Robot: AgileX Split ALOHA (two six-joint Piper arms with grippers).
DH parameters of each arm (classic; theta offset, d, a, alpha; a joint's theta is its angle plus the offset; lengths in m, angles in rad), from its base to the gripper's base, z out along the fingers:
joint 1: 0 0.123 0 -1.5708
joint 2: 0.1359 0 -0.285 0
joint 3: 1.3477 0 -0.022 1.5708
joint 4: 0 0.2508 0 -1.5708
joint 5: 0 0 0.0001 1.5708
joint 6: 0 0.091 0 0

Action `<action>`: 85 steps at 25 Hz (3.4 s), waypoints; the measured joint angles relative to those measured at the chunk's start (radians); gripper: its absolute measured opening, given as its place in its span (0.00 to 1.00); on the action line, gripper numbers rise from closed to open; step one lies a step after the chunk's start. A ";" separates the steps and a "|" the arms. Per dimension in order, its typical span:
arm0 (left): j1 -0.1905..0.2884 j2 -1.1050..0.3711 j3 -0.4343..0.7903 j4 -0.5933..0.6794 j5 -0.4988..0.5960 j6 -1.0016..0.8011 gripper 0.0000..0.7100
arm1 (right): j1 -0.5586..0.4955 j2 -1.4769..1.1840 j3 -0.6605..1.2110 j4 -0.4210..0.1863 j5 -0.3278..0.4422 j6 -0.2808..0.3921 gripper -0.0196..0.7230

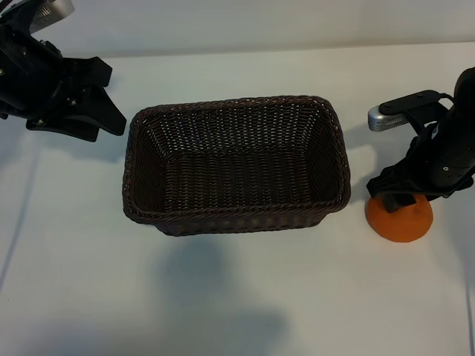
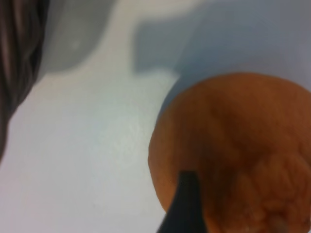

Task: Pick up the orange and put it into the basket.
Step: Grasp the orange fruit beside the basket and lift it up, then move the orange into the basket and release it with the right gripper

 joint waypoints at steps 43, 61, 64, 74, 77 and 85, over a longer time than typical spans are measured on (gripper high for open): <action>0.000 0.000 0.000 -0.004 0.000 0.016 0.65 | -0.003 -0.272 -0.240 0.009 0.507 0.001 0.15; 0.000 0.000 0.000 -0.004 0.000 0.018 0.65 | -0.003 -0.277 -0.240 0.141 0.514 -0.026 0.15; 0.000 0.000 0.000 -0.004 0.000 0.018 0.65 | -0.002 -0.277 -0.240 0.166 0.501 -0.031 0.15; 0.000 0.000 0.000 -0.007 0.000 0.018 0.65 | 0.170 -0.243 -0.339 0.176 0.433 0.000 0.15; 0.000 0.000 0.000 -0.007 0.000 0.021 0.65 | 0.237 -0.200 -0.434 0.177 0.432 0.029 0.15; 0.000 0.000 0.000 -0.022 0.000 0.021 0.65 | 0.408 -0.014 -0.655 0.180 0.436 0.070 0.15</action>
